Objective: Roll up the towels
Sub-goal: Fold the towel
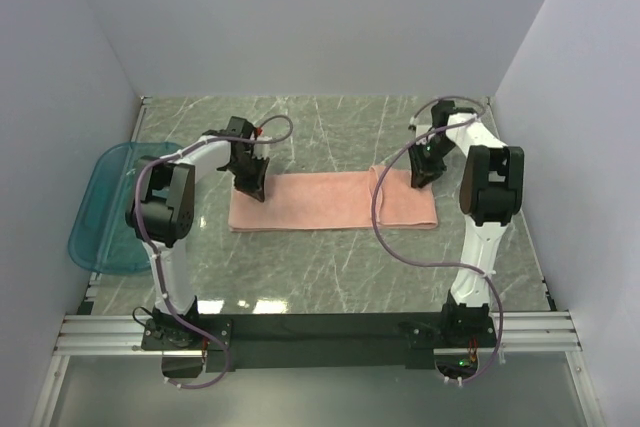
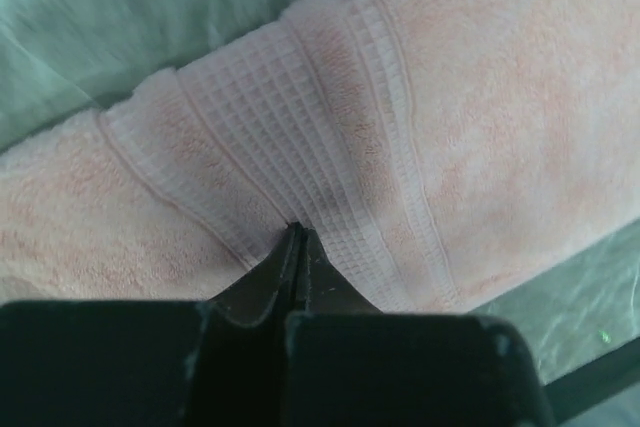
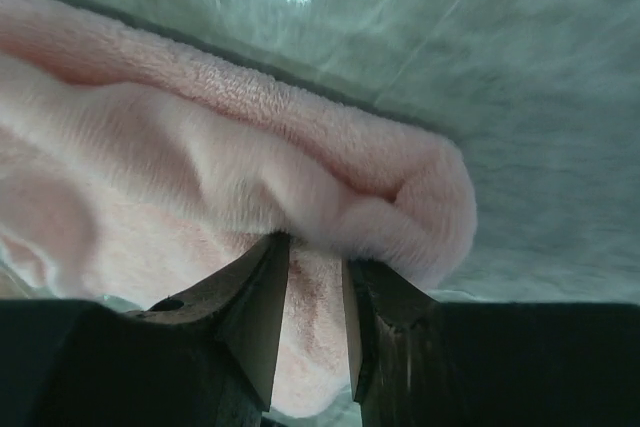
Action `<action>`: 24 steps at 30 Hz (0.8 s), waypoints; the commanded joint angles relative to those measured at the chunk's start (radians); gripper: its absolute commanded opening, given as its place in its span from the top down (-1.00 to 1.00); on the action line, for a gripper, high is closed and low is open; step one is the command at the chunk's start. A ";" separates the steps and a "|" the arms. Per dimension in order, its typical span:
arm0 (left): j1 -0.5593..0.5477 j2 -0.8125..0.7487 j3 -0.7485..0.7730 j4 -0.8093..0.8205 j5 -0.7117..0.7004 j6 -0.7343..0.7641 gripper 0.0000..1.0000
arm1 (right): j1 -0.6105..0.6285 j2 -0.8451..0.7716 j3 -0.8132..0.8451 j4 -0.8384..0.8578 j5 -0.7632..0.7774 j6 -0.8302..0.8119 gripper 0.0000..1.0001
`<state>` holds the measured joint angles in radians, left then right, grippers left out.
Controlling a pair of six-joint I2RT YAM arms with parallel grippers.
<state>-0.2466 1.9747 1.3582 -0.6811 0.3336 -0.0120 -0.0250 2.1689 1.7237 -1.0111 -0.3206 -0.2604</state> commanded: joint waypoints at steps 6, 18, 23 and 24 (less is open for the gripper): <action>0.033 0.264 0.395 0.114 -0.218 0.052 0.92 | 0.091 -0.160 -0.318 0.100 0.006 -0.008 0.27; 0.076 0.123 0.509 0.164 0.088 -0.085 -0.25 | 0.163 -0.397 -0.313 -0.021 -0.402 -0.053 0.21; 0.060 0.023 0.394 0.117 0.024 -0.161 -0.03 | 0.142 -0.353 -0.214 -0.017 -0.258 -0.082 0.25; 0.052 0.029 0.391 0.098 -0.010 -0.163 0.12 | 0.137 -0.324 -0.210 -0.017 -0.215 -0.092 0.26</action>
<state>-0.1730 2.0487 1.7729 -0.5739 0.3588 -0.1181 0.1253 1.8191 1.4769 -1.0142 -0.6174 -0.3157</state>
